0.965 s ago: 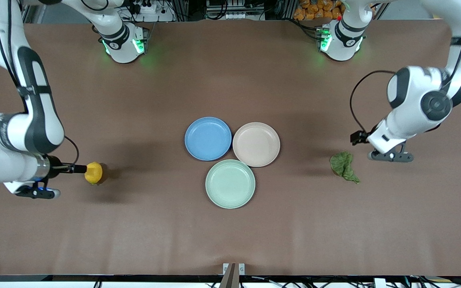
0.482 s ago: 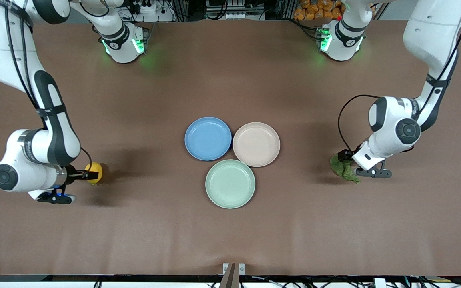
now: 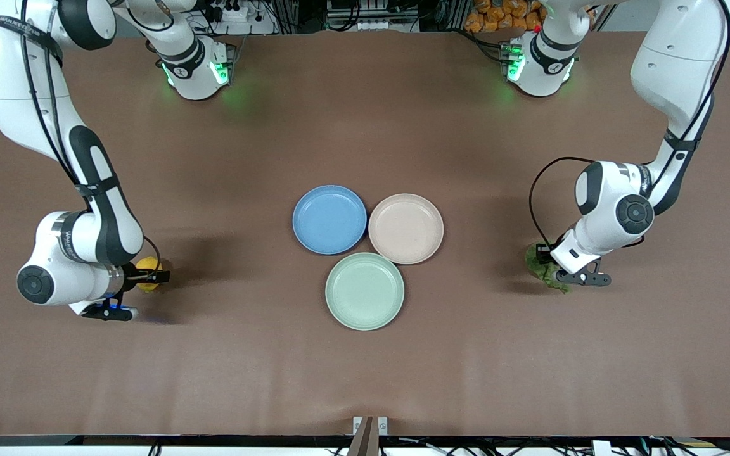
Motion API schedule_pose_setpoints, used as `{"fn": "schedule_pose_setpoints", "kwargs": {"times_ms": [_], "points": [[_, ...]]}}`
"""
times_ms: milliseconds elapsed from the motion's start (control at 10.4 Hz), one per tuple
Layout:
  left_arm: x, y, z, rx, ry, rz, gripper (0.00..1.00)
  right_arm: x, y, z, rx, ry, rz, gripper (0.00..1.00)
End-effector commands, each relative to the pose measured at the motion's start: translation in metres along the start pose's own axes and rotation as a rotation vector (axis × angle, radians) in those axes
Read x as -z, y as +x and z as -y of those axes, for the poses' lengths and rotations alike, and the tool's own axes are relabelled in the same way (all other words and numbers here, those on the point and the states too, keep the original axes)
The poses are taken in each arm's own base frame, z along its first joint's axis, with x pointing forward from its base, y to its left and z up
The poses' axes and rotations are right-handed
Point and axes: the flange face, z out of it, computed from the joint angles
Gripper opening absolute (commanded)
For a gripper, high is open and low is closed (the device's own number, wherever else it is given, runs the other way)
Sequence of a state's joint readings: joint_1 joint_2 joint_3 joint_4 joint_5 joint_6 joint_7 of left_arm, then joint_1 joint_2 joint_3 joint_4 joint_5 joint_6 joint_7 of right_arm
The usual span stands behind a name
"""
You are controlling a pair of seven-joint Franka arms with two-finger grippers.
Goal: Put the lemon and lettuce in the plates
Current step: 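Grasp the lemon with the right gripper while the left gripper grasps the lettuce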
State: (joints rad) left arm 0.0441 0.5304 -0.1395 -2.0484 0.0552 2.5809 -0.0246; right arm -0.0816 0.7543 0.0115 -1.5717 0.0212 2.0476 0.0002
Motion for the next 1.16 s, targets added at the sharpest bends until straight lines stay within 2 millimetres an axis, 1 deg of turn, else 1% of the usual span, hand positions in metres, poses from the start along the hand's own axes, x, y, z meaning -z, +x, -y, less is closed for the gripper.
{"fn": "schedule_pose_setpoints", "kwargs": {"times_ms": [0, 193, 289, 482, 675, 772, 868, 965, 1061], "points": [[-0.004, 0.005, -0.004, -0.011, 0.002, -0.02, 0.0, 0.004, -0.001, -0.003, 0.014, 0.024, -0.012, 0.0], [0.004, 0.006, -0.006, -0.007, 0.004, -0.031, 0.0, 0.009, -0.002, 0.002, 0.01, 0.024, -0.012, 0.0], [0.015, 0.008, -0.014, -0.007, 0.005, -0.044, 0.0, 0.012, -0.003, 0.003, 0.01, 0.024, -0.01, 0.0], [0.039, 0.008, -0.04, 0.007, 0.011, -0.04, 0.0, 0.025, -0.006, 0.006, 0.012, 0.023, -0.015, 0.0], [0.07, 0.005, -0.076, 0.053, 0.021, -0.024, 0.0, 0.055, -0.01, 0.005, 0.013, 0.023, -0.051, 0.0], [0.082, 0.002, -0.1, 0.08, 0.029, -0.01, 0.0, 0.066, -0.014, 0.008, 0.006, 0.023, -0.053, 0.0], [0.093, -0.001, -0.127, 0.125, 0.036, 0.004, 0.0, 0.074, -0.017, 0.02, -0.021, 0.02, -0.052, 0.0], [0.104, -0.002, -0.155, 0.163, 0.046, 0.02, 0.0, 0.081, -0.022, 0.044, -0.049, 0.012, -0.047, 0.0], [0.117, -0.003, -0.183, 0.193, 0.053, 0.033, 0.0, 0.084, -0.027, 0.067, -0.09, 0.004, -0.036, 0.0]]}}
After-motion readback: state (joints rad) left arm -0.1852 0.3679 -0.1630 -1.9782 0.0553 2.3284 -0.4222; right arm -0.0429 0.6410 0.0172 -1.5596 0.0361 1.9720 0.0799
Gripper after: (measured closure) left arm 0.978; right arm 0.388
